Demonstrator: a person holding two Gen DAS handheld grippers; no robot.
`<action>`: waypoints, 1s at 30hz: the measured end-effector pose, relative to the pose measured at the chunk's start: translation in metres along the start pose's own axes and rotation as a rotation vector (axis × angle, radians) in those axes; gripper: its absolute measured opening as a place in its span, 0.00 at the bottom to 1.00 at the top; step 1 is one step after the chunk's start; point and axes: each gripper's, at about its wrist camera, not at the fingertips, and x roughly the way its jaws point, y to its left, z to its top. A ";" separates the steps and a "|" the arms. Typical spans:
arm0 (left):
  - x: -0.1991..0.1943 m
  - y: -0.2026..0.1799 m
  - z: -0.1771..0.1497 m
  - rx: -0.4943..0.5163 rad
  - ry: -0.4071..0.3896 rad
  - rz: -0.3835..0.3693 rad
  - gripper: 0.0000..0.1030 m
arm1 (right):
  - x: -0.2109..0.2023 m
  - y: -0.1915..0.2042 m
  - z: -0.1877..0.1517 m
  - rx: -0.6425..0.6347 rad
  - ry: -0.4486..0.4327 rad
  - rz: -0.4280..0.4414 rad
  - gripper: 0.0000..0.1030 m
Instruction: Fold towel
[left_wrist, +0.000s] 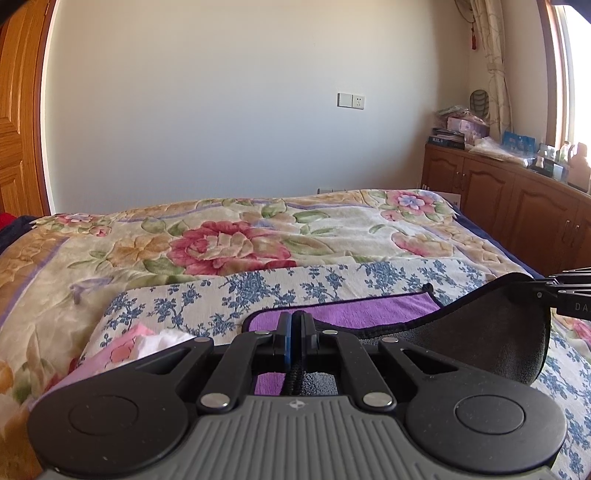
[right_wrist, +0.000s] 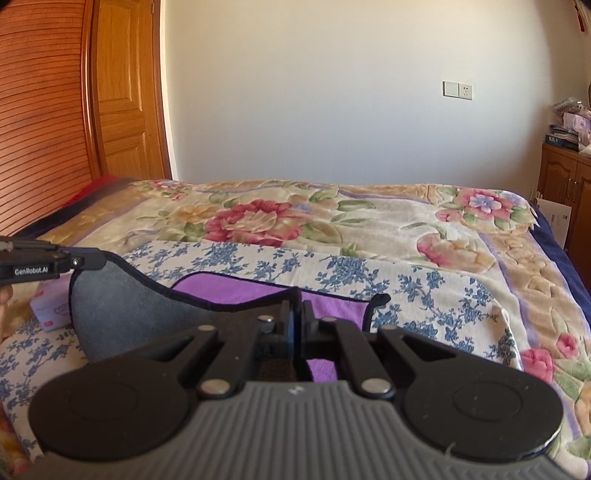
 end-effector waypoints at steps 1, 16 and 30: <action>0.001 0.001 0.002 -0.001 -0.003 0.001 0.05 | 0.001 -0.001 0.001 -0.002 -0.003 -0.001 0.04; 0.018 -0.001 0.021 0.026 -0.025 0.013 0.05 | 0.015 -0.004 0.017 -0.053 -0.033 -0.018 0.04; 0.050 0.001 0.037 0.042 -0.023 0.023 0.05 | 0.045 -0.016 0.025 -0.079 -0.019 -0.054 0.04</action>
